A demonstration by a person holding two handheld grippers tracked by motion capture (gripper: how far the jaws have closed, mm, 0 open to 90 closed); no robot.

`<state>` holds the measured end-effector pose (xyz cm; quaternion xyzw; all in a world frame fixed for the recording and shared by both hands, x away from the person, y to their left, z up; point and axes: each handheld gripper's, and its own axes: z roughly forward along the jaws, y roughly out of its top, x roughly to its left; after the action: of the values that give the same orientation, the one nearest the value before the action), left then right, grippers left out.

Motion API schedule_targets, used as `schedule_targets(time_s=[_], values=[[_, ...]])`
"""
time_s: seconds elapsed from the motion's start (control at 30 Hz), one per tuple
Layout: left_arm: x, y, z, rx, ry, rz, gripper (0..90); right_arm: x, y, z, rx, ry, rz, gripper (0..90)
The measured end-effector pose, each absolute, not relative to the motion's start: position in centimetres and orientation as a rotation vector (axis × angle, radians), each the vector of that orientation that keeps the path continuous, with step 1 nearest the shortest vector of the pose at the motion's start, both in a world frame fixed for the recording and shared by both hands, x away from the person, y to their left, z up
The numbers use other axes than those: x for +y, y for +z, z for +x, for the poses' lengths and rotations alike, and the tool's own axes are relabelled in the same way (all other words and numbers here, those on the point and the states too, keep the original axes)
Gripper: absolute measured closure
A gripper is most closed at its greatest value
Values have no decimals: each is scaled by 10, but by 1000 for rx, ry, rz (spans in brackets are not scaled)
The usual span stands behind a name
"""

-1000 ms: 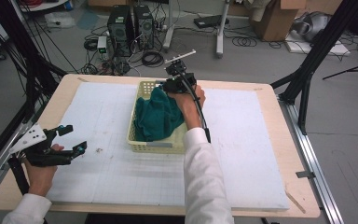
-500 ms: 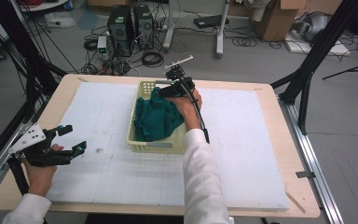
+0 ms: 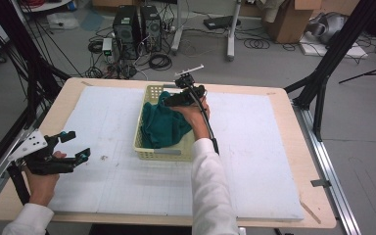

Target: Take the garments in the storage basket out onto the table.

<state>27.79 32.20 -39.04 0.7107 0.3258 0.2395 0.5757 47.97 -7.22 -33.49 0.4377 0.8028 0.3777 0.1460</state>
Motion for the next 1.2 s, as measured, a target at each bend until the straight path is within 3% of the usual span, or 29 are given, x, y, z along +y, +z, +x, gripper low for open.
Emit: schedule_targets(time_s=[1.2], values=[[323, -390, 277, 763, 556, 1653, 139, -44, -400, 492, 2371, 868, 1371, 4]])
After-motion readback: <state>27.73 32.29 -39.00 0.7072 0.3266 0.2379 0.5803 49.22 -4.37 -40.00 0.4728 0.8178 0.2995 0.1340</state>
